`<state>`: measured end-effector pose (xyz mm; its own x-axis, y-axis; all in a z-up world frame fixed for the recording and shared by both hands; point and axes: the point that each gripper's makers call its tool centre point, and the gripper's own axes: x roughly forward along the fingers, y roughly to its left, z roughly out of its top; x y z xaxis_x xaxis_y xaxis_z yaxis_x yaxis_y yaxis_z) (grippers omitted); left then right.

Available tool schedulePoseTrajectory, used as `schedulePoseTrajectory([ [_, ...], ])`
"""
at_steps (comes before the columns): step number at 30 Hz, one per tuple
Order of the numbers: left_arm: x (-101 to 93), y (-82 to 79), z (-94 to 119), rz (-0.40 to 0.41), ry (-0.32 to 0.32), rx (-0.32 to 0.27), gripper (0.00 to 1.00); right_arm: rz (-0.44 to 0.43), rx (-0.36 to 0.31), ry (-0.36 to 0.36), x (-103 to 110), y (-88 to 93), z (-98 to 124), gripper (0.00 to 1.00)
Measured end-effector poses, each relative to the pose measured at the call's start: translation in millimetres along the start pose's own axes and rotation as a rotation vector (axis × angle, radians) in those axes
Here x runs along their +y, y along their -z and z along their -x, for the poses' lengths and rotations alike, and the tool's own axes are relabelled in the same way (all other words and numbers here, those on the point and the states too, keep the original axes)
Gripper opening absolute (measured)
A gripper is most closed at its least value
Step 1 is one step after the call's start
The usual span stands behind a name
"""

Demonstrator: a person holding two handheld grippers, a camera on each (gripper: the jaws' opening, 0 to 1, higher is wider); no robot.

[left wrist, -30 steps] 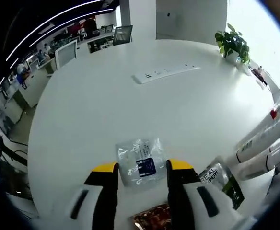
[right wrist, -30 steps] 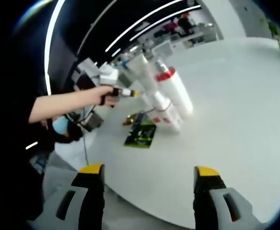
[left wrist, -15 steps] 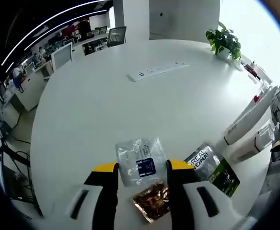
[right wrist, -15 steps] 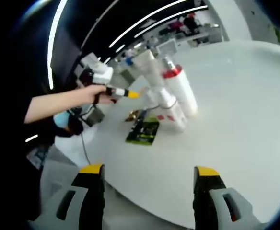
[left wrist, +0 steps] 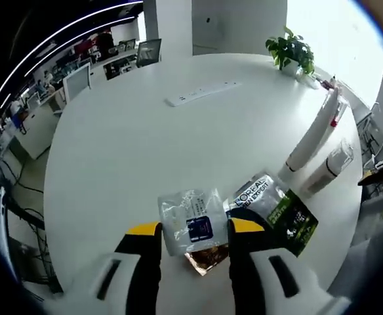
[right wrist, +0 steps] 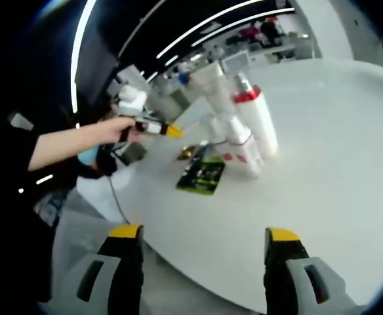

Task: Arrange the skincare products in the storage area until every visible bottle or jar stands upright without overlapping.

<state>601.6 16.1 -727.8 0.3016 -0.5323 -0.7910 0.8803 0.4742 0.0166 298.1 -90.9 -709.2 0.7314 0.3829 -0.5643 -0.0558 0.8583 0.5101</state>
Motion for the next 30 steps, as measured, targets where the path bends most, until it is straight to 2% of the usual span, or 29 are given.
schedulePoseTrajectory([
  [10, -21.4, 35.9, 19.7, -0.083, 0.067, 0.045, 0.38, 0.001, -0.01, -0.008, 2.6, -1.7, 0.6, 0.77],
  [18, -36.2, 48.9, 28.0, -0.108, 0.106, 0.053, 0.38, 0.006, -0.007, -0.016, 3.9, -1.1, 0.0, 0.77],
  [26, -54.3, 64.9, 29.9, -0.191, 0.171, 0.079, 0.38, 0.007, -0.002, -0.015, 4.1, 0.1, -0.1, 0.77],
  [30, -59.8, 74.7, 30.2, -0.279, 0.203, 0.107, 0.38, 0.009, 0.001, -0.015, 4.4, 0.6, -0.1, 0.77],
])
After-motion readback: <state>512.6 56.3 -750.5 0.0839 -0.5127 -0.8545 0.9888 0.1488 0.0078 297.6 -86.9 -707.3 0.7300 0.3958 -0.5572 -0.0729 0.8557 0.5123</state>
